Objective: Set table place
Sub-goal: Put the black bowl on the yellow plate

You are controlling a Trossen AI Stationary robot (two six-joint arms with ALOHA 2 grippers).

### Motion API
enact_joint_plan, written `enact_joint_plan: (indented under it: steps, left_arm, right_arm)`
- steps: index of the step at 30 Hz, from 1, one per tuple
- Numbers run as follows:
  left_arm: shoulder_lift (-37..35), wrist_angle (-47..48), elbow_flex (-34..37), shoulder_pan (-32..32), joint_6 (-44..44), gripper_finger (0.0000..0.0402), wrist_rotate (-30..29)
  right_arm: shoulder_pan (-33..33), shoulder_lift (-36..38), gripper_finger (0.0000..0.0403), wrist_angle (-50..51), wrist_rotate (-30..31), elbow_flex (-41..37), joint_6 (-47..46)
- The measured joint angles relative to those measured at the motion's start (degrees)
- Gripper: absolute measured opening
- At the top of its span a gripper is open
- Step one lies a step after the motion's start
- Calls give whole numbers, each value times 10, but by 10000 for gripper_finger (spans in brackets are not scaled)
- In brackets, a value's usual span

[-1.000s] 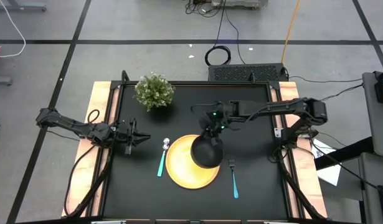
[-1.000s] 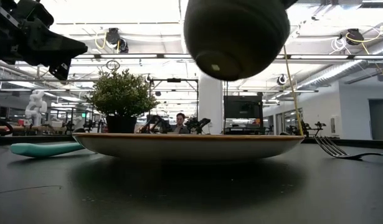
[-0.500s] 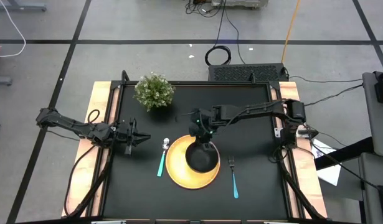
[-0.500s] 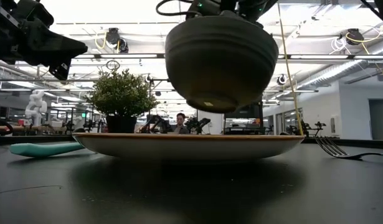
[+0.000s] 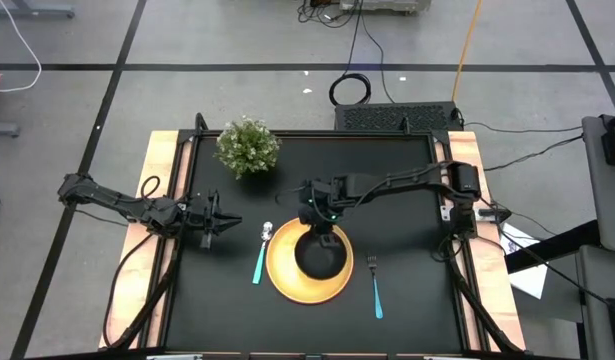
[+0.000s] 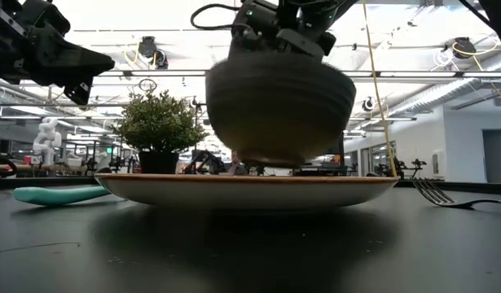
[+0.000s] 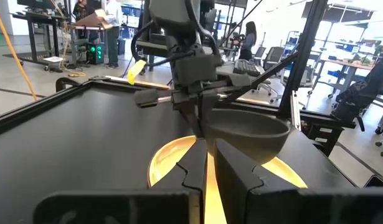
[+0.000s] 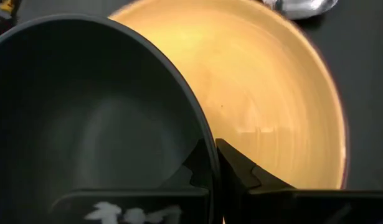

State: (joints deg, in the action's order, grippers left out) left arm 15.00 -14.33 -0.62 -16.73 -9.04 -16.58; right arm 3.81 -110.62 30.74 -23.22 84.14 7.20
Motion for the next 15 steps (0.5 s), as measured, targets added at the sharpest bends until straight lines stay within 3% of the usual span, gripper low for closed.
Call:
enact_joint_plan:
  steps: [4, 15]
  left_arm:
    - [0, 0, 0, 0, 0, 31, 0]
    - [0, 0, 0, 0, 0, 31, 0]
  right_arm:
    - [-5, -8, 0, 2, 40, 0, 7]
    - [-5, -13, 0, 7, 41, -1, 10]
